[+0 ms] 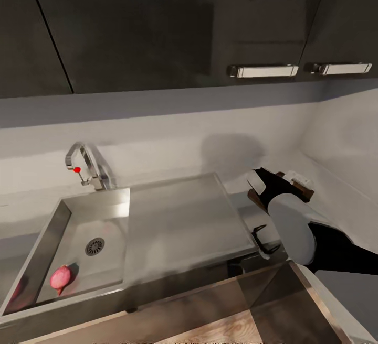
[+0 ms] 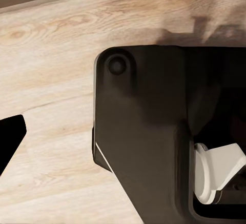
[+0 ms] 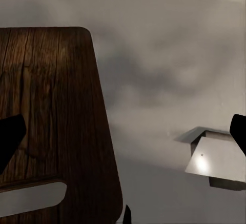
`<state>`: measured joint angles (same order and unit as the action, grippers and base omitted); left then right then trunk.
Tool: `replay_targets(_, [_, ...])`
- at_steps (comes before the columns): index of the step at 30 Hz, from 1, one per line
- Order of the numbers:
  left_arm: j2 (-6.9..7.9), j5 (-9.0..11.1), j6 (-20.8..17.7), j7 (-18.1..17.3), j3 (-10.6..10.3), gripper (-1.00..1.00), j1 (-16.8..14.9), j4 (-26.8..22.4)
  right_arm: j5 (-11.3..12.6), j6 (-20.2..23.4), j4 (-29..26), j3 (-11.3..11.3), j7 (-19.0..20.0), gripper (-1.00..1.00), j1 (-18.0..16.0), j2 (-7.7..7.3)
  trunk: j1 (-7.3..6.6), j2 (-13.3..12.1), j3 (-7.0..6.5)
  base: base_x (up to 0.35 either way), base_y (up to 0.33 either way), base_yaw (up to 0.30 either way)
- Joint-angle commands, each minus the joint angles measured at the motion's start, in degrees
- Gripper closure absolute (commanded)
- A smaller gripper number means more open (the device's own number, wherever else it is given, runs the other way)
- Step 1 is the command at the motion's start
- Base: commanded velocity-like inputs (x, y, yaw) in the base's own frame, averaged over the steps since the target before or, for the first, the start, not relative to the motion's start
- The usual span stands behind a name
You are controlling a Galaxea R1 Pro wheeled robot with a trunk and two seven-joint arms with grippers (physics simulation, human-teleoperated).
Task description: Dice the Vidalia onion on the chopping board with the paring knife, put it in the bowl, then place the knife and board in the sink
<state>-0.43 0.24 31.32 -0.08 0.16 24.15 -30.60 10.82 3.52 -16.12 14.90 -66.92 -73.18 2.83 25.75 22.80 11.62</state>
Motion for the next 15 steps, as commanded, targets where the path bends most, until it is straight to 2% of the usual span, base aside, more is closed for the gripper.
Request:
replay_targets(1, [-0.01,0.02,0.06,-0.01,0.02,-1.0,0.02,-0.08,0.43,0.4,-0.07,-0.23,-0.24,-1.0,-0.03,0.05,0.03,0.12,0.19,0.0,0.0,0.0])
replay_targets(15, [-0.01,0.02,0.06,-0.05,0.02,-1.0,0.02,0.28,0.59,0.54,1.41,-0.23,-0.16,-1.0,-0.03,0.25,0.03,0.12,1.42,0.0,0.0,0.0])
